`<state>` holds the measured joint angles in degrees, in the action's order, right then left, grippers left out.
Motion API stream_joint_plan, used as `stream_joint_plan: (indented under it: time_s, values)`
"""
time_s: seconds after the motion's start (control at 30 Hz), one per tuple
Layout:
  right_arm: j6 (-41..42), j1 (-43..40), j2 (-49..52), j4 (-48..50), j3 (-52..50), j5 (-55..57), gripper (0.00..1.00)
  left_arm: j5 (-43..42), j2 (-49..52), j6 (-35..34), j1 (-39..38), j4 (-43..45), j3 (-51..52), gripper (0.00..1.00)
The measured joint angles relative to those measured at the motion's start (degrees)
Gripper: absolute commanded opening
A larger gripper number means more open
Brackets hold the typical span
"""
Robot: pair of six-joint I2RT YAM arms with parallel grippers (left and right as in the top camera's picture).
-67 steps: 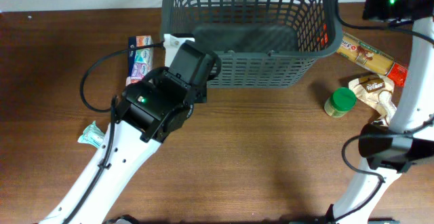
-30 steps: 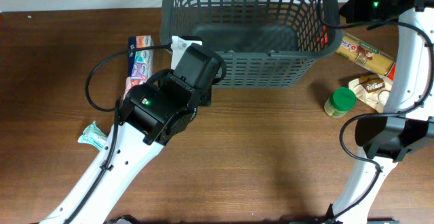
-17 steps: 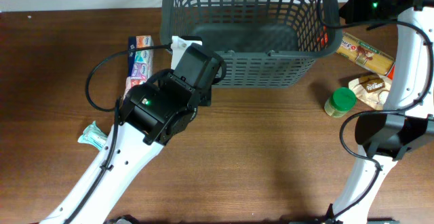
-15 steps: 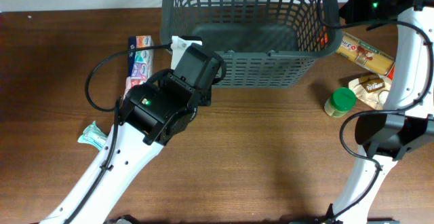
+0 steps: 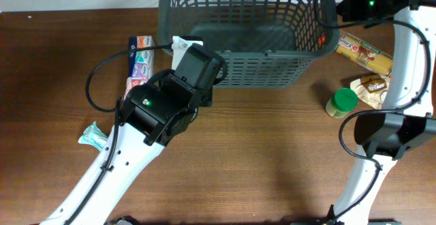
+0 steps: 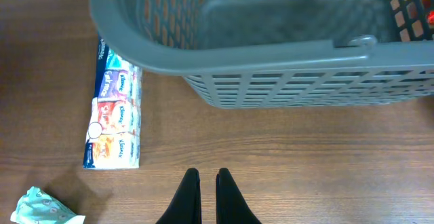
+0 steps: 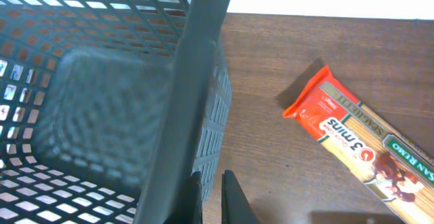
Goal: Pack container
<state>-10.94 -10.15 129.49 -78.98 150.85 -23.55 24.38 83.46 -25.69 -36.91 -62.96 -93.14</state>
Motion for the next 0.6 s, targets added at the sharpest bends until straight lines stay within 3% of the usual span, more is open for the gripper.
stream_joint_plan:
  time_s: [0.6]
  values:
    - [-0.04, 0.35, 0.00, 0.17, 0.00, -0.15, 0.04, 0.00, 0.00, 0.00, 0.00, 0.15, 0.00, 0.02]
